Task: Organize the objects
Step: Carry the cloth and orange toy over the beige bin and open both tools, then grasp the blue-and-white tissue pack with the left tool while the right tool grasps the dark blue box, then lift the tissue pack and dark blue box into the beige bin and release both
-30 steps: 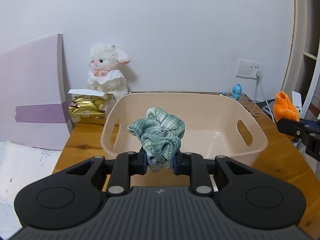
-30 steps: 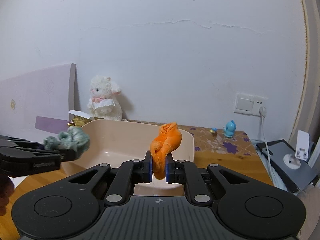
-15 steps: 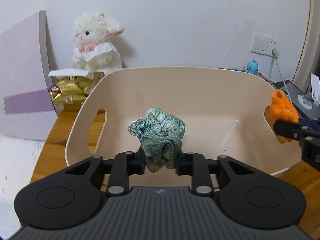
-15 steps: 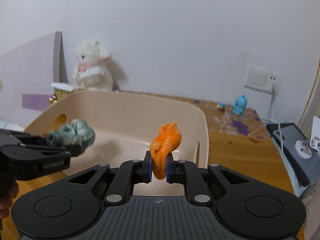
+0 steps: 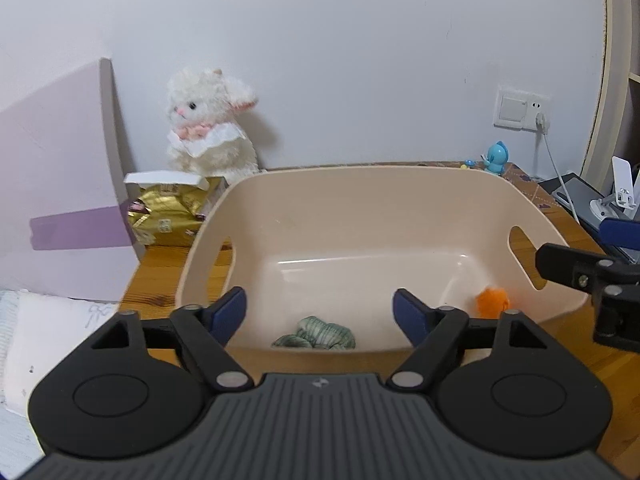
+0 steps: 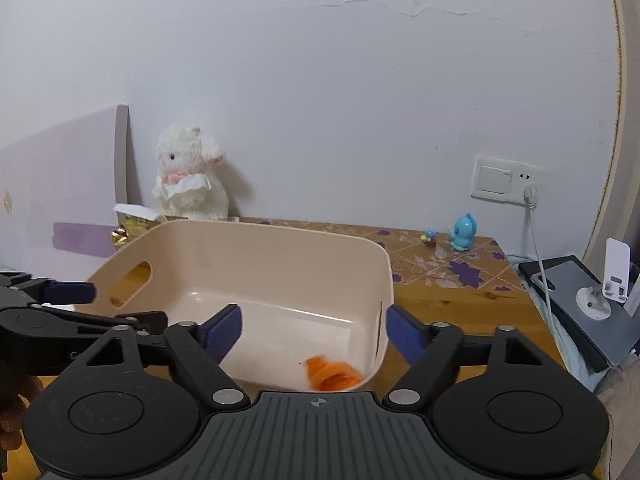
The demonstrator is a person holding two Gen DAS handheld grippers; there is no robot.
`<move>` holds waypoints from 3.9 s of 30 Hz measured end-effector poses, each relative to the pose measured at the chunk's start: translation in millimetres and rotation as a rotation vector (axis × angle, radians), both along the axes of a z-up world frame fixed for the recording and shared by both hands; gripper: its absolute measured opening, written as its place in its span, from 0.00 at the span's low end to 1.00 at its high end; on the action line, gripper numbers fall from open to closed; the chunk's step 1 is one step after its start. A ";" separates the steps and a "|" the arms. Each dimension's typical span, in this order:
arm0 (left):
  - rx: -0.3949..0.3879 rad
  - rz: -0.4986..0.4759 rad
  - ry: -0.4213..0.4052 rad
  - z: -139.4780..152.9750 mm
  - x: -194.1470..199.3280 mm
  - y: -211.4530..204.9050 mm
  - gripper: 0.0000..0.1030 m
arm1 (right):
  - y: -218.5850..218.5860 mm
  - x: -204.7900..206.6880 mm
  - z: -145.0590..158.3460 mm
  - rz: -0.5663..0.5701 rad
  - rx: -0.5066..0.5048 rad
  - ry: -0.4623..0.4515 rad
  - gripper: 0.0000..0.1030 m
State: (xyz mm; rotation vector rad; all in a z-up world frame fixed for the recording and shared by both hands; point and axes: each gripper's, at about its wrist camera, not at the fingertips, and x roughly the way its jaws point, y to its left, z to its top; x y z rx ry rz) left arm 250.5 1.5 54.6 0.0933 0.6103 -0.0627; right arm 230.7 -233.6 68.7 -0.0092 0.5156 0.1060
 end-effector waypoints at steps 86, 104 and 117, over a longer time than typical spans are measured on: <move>-0.039 -0.045 0.188 -80.6 -99.1 34.4 0.46 | 1.7 -69.1 -92.6 0.079 -0.031 0.217 0.20; -0.045 -0.057 0.045 -23.1 -147.3 30.1 0.46 | -5.9 -145.9 -21.6 0.119 0.012 0.010 0.20; -0.045 -0.054 -0.060 23.4 -125.3 28.7 0.46 | -3.2 -122.7 19.8 0.124 0.015 -0.095 0.20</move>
